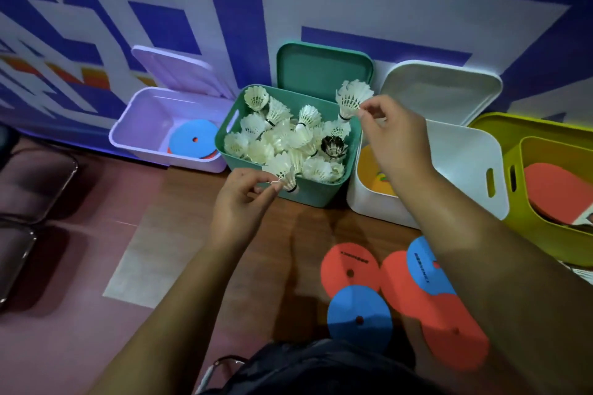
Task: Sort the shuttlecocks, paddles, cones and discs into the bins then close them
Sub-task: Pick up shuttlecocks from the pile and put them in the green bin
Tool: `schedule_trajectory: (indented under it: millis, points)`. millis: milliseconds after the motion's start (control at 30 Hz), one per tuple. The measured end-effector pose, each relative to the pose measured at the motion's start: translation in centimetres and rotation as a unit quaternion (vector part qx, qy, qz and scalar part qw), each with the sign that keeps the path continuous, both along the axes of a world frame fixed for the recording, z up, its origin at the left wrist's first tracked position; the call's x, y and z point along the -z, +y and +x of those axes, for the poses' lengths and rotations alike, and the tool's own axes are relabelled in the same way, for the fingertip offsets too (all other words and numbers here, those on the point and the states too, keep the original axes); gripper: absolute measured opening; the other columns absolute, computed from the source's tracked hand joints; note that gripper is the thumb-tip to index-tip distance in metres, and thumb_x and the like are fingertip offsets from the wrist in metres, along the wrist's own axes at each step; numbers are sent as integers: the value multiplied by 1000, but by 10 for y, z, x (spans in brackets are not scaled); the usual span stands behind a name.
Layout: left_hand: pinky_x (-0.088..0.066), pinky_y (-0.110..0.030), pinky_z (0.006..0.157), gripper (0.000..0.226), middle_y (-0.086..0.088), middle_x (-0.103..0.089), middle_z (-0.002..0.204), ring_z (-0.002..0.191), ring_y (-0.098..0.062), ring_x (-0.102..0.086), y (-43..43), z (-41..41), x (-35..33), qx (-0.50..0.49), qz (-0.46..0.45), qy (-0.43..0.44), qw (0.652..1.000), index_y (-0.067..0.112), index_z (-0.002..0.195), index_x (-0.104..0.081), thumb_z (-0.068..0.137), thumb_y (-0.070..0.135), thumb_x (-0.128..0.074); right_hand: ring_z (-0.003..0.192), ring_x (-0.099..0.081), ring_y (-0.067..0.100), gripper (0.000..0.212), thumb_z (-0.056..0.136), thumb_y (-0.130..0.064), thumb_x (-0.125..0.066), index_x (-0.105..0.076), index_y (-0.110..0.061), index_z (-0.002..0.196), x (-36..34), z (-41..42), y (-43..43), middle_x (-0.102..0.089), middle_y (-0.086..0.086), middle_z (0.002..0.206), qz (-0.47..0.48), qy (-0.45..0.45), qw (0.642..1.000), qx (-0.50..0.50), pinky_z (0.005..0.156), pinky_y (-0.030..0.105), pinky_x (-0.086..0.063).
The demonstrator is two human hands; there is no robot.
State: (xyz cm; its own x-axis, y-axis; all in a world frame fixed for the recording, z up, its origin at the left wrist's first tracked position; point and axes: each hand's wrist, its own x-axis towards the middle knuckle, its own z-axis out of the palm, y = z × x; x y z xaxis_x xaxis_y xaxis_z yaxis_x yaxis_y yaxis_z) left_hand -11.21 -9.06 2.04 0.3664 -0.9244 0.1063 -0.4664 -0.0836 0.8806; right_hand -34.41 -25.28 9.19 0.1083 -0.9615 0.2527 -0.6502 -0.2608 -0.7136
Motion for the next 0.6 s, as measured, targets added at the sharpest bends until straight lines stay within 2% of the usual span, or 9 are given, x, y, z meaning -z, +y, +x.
schedule_trajectory:
  millis: [67, 133, 233, 300, 400, 467, 533, 600]
  points:
    - [-48, -15, 74, 3, 5, -64, 103, 84, -13, -64, -2, 11, -2, -1, 1, 0, 1000, 34, 94, -77, 93, 35, -79, 98, -65, 13, 30, 99, -38, -66, -68, -24, 127, 6, 12, -6, -75, -9, 105, 44, 47, 998, 1, 87, 31, -51]
    - [-47, -16, 74, 3, 6, -64, 104, 85, -12, -63, -7, 21, -7, -6, -9, 5, 1000, 33, 94, -76, 93, 35, -79, 97, -64, 15, 32, 100, -28, -62, -66, -21, 131, 16, 20, -2, -74, -5, 106, 69, 82, 994, -6, 81, 27, -44]
    - [-47, -17, 76, 3, 8, -64, 103, 87, -10, -63, -21, 39, -17, -24, -33, -11, 999, 34, 95, -75, 94, 36, -77, 89, -63, 14, 24, 99, -21, -61, -72, -20, 119, 34, 22, 20, -74, -3, 102, 110, 95, 988, -45, 75, 26, -42]
    - [-47, -16, 75, 4, 5, -63, 107, 87, -8, -64, -35, 48, -26, -34, -48, -24, 998, 33, 97, -75, 95, 35, -76, 92, -65, 15, 19, 98, -20, -63, -75, -21, 113, 48, 17, 35, -75, -4, 102, 123, 111, 984, -68, 78, 28, -46]
    - [-45, -8, 72, 5, 3, -59, 114, 84, -2, -64, -57, 57, -40, -69, -69, -12, 995, 29, 100, -76, 96, 31, -75, 93, -64, 17, 16, 97, -17, -63, -74, -20, 108, 60, 3, 52, -72, -3, 103, 106, 119, 985, -62, 81, 33, -50]
    - [-49, -12, 74, 5, 6, -55, 117, 87, -2, -65, -73, 61, -45, -81, -83, -19, 993, 31, 101, -75, 96, 30, -74, 94, -64, 18, 15, 96, -13, -63, -74, -18, 105, 63, -8, 58, -72, -1, 103, 89, 121, 987, -56, 83, 34, -50]
    - [-53, -18, 79, 12, 7, -53, 121, 89, -5, -65, -87, 66, -39, -65, -53, -63, 994, 34, 106, -74, 96, 29, -73, 93, -64, 18, 15, 96, -12, -64, -74, -17, 105, 63, -18, 59, -72, 0, 102, 82, 126, 987, -54, 83, 34, -49]
    - [-54, -29, 87, 30, 1, -49, 132, 90, -16, -66, -95, 66, -26, -43, 34, -112, 992, 34, 125, -69, 95, 27, -71, 89, -62, 17, 14, 96, -13, -64, -74, -19, 104, 62, -27, 60, -71, -1, 102, 82, 119, 988, -50, 82, 35, -50]
